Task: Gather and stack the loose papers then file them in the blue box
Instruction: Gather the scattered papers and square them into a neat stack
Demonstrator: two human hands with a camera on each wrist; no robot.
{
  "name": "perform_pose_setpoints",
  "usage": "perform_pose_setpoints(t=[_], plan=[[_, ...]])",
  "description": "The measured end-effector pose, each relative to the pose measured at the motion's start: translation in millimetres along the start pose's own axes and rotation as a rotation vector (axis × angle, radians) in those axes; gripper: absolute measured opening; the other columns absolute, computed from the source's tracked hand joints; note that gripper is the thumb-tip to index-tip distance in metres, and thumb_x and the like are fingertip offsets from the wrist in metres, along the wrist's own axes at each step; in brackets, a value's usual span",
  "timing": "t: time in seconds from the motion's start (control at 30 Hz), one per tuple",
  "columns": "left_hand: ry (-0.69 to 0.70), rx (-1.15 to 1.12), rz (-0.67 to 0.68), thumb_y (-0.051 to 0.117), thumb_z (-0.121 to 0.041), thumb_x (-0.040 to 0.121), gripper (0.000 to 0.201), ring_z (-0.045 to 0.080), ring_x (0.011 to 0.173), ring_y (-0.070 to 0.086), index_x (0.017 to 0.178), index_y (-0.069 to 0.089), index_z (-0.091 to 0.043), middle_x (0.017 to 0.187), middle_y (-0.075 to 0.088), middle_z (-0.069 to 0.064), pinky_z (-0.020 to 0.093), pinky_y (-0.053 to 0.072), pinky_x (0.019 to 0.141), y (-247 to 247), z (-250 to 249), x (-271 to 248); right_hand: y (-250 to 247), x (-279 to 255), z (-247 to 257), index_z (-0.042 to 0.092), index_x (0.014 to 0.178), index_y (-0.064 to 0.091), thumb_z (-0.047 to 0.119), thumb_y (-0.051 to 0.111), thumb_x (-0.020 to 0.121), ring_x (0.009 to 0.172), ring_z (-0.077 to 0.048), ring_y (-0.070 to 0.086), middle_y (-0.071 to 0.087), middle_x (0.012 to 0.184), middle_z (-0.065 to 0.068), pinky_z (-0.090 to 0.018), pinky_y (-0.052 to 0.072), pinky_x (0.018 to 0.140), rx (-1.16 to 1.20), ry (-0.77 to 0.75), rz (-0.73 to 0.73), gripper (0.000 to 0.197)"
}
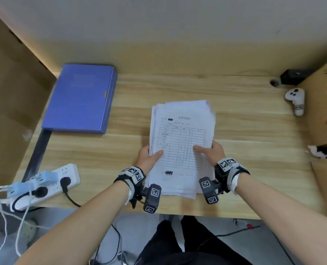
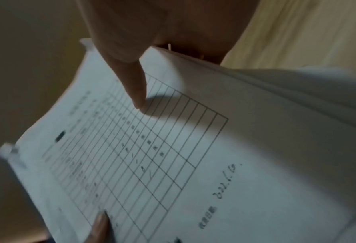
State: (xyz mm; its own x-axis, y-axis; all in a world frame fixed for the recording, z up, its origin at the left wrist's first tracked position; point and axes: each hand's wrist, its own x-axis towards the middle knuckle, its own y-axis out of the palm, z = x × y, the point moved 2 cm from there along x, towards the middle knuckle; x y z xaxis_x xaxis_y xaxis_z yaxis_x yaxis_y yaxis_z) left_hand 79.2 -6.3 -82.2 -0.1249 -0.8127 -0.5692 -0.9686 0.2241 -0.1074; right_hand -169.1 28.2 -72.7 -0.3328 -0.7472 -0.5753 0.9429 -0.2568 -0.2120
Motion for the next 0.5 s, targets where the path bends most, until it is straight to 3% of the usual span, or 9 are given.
perform_pose_setpoints(t=[0.13, 0.23, 0.3, 0.37, 0.47, 0.5], plan=[[0.176, -0.01, 0.049, 0.067, -0.016, 0.091, 0.024, 0.012, 0.097, 0.07, 0.115, 0.064, -0.009, 0.109, 0.072, 0.001, 0.029, 0.059, 0.083, 5, -79, 1, -31, 0, 74, 0.018, 0.103, 0.072, 0.025, 0.086, 0.068, 0.098, -0.017, 0.071, 0.076, 0.104, 0.004, -0.04, 0.053, 0.094, 0.124, -0.124, -0.014, 0.039], [0.314, 0.01, 0.06, 0.067, -0.016, 0.091, 0.018, 0.001, 0.085, 0.07, 0.108, 0.065, -0.012, 0.098, 0.07, -0.007, 0.017, 0.057, 0.071, 10, -142, 0, -55, -11, 131, 0.016, 0.093, 0.07, 0.02, 0.086, 0.068, 0.095, -0.018, 0.071, 0.076, 0.097, 0.002, -0.039, 0.053, 0.092, 0.236, -0.28, -0.025, 0.029], [0.371, 0.017, 0.067, 0.072, -0.018, 0.087, 0.013, 0.01, 0.089, 0.072, 0.1, 0.067, -0.017, 0.101, 0.073, -0.001, 0.026, 0.059, 0.079, 11, -172, -1, -70, -17, 156, 0.01, 0.098, 0.073, 0.016, 0.086, 0.067, 0.1, -0.024, 0.071, 0.077, 0.101, -0.005, -0.042, 0.052, 0.095, 0.295, -0.395, -0.004, 0.034], [0.395, 0.005, 0.097, 0.077, -0.013, 0.082, 0.021, 0.017, 0.097, 0.072, 0.102, 0.071, -0.013, 0.106, 0.075, 0.005, 0.032, 0.058, 0.085, 10, -184, -1, -82, -23, 162, 0.011, 0.098, 0.075, 0.016, 0.086, 0.066, 0.101, -0.026, 0.07, 0.077, 0.102, -0.006, -0.042, 0.052, 0.096, 0.317, -0.448, 0.005, 0.034], [0.356, 0.008, 0.157, 0.08, -0.004, 0.077, 0.036, 0.022, 0.105, 0.071, 0.111, 0.07, -0.004, 0.111, 0.074, 0.01, 0.034, 0.056, 0.092, 17, -175, -1, -89, -26, 141, 0.02, 0.094, 0.077, 0.035, 0.092, 0.055, 0.091, -0.023, 0.067, 0.076, 0.096, -0.002, -0.048, 0.051, 0.089, 0.304, -0.404, -0.005, 0.045], [0.333, 0.006, 0.16, 0.082, -0.005, 0.075, 0.039, 0.025, 0.106, 0.07, 0.112, 0.07, -0.004, 0.111, 0.074, 0.011, 0.036, 0.055, 0.094, 21, -167, -1, -89, -27, 132, 0.022, 0.092, 0.077, 0.037, 0.092, 0.055, 0.086, -0.019, 0.067, 0.076, 0.091, 0.001, -0.044, 0.05, 0.084, 0.281, -0.395, 0.011, 0.042]])
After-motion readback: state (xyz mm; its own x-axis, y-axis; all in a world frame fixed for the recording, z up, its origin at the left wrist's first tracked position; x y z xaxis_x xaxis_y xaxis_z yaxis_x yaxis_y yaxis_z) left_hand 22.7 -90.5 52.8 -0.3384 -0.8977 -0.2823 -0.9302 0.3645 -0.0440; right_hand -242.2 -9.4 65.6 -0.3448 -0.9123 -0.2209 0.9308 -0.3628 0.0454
